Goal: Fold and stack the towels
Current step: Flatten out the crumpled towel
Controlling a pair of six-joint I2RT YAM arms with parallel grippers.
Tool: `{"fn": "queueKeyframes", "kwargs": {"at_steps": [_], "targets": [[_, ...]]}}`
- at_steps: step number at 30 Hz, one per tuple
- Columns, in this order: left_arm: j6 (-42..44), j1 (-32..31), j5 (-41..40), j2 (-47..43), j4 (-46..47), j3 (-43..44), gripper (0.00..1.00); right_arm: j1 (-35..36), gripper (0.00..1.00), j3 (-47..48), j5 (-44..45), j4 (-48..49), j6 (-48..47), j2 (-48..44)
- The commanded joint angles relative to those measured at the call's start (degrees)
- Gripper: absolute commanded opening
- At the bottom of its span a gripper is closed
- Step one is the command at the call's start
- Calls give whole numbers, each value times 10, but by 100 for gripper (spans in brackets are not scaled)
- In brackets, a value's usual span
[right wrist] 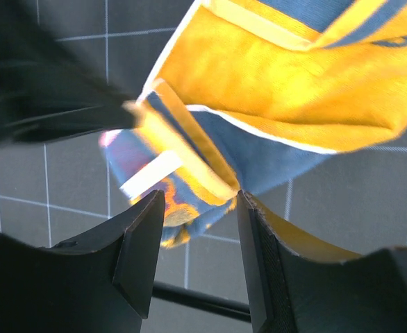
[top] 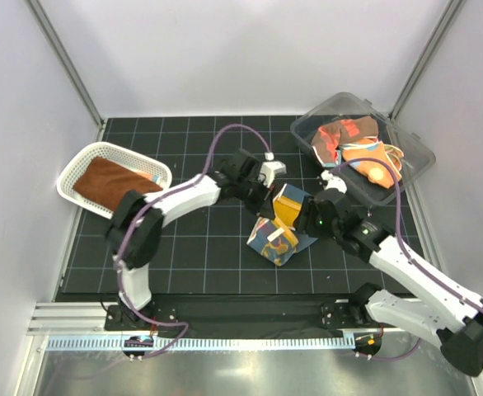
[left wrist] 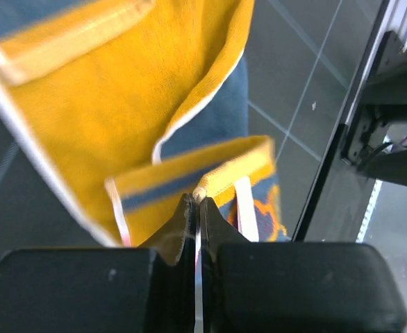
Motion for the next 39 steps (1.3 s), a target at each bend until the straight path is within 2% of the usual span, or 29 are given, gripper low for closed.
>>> {"fn": "queueKeyframes", "kwargs": {"at_steps": [1,4,5,9,14,17,19,23,28,34,39], "targets": [[-37,26,-71,-148,21,-48,0,-4,54,41,-9,61,13,51],[-75,43,-162,-206,25,-113,0,-4,55,57,-33,100,0,95],[-96,58,-176,-234,28,-158,0,-4,57,57,-60,129,-12,106],[-131,76,-258,-287,48,-245,0,-5,59,63,-133,191,-59,183],[-184,99,-335,-302,36,-272,0,-5,55,66,-183,271,-93,264],[-222,111,-375,-293,-9,-269,0,-15,52,77,-197,296,-114,297],[-240,112,-407,-287,-35,-270,0,-39,52,78,-248,332,-122,327],[-253,112,-439,-285,-68,-286,0,-65,52,107,-320,356,-152,382],[-253,112,-443,-299,-43,-323,0,-85,63,137,-377,349,-211,448],[-252,112,-452,-292,-42,-320,0,-132,65,159,-474,377,-249,510],[-254,113,-459,-282,-44,-321,0,-141,67,218,-516,315,-321,570]]}}
